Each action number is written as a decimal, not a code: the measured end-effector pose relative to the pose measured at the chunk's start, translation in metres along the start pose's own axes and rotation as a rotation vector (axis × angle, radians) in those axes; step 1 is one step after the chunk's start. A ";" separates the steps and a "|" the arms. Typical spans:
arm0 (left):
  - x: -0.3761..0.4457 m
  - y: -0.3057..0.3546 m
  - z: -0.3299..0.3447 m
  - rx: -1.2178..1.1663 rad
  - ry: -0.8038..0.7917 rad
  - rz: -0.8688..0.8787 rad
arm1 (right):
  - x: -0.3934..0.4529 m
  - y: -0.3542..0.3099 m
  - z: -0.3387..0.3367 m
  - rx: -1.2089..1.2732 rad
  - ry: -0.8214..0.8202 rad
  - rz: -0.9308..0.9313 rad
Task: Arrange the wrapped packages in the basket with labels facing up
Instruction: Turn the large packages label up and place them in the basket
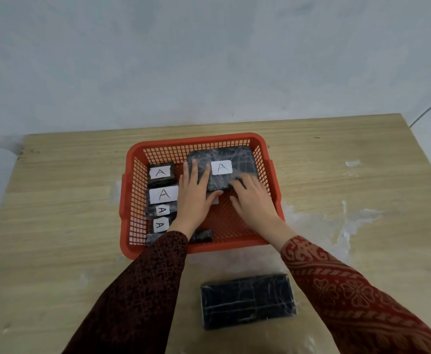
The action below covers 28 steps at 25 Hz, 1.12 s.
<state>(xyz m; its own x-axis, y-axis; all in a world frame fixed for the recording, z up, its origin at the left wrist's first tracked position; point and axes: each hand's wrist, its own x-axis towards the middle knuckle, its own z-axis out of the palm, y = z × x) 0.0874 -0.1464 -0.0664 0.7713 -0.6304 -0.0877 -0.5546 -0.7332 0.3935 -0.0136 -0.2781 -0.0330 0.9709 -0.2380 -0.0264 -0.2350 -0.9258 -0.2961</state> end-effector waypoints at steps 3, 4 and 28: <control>-0.002 0.010 -0.014 0.021 -0.043 -0.019 | -0.023 -0.003 -0.005 0.043 -0.095 -0.026; -0.007 0.014 -0.022 -0.035 -0.036 -0.012 | -0.031 -0.004 -0.010 0.066 -0.092 -0.044; -0.222 0.003 -0.012 -0.340 -0.119 0.297 | -0.198 0.031 -0.025 0.481 -0.253 -0.036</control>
<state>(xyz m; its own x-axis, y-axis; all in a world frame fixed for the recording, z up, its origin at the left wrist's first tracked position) -0.0815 -0.0057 -0.0353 0.5423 -0.8399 -0.0222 -0.5971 -0.4038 0.6931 -0.2146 -0.2670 -0.0131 0.9726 -0.0759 -0.2197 -0.2118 -0.6787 -0.7032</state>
